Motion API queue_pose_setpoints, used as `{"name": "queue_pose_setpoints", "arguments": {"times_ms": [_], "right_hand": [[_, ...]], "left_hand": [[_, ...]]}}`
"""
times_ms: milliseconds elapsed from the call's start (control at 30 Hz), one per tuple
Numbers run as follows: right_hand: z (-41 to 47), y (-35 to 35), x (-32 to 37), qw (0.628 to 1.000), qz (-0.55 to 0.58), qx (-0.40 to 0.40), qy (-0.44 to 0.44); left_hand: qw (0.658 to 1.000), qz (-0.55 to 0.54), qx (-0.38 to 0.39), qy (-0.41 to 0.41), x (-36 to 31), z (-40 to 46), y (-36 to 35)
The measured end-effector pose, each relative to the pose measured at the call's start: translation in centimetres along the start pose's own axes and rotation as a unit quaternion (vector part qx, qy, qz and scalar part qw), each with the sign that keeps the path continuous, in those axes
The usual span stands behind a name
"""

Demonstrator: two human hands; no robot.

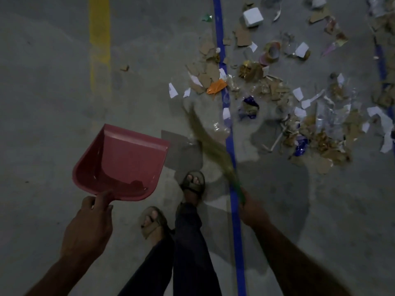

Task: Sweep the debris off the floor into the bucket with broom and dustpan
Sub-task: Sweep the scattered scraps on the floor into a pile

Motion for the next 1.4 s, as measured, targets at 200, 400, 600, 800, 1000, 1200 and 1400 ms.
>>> {"name": "queue_pose_setpoints", "arguments": {"times_ms": [200, 400, 600, 800, 1000, 1200, 1400], "right_hand": [[5.8, 9.0, -0.5, 0.986, 0.058, -0.143, -0.063], [2.8, 16.5, -0.1, 0.956, 0.066, -0.283, -0.026], [-2.6, 17.8, 1.6, 0.955, 0.079, -0.285, -0.003], [-3.0, 14.1, 1.8, 0.968, 0.086, -0.230, 0.046], [0.6, 7.1, 7.7, 0.979, 0.020, -0.086, 0.185], [9.9, 2.1, 17.5, 0.958, -0.029, 0.030, 0.284], [18.9, 2.7, 18.8, 0.981, 0.007, -0.034, 0.193]], "left_hand": [[1.000, -0.005, 0.009, 0.014, -1.6, 2.9, -1.1], [1.000, -0.022, 0.007, 0.018, -6.2, 3.6, 0.0], [1.000, -0.021, -0.009, -0.021, -10.2, 4.9, 2.7], [0.999, -0.005, -0.032, -0.018, -11.4, 7.0, 4.9], [0.999, 0.017, -0.039, 0.002, -10.0, 8.3, 5.9], [0.998, 0.025, -0.040, 0.028, -8.0, 10.0, 4.8], [0.999, 0.011, -0.024, 0.041, -6.8, 13.0, 2.9]]}}
Point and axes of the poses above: each hand's wrist, its own z-axis towards the middle knuckle, its own y-axis out of the back of the hand, x = y × z, the point moved 1 cm from there along z, towards the middle knuckle, and after that the axes turned 14 degrees about y, right-handed, at the moved point
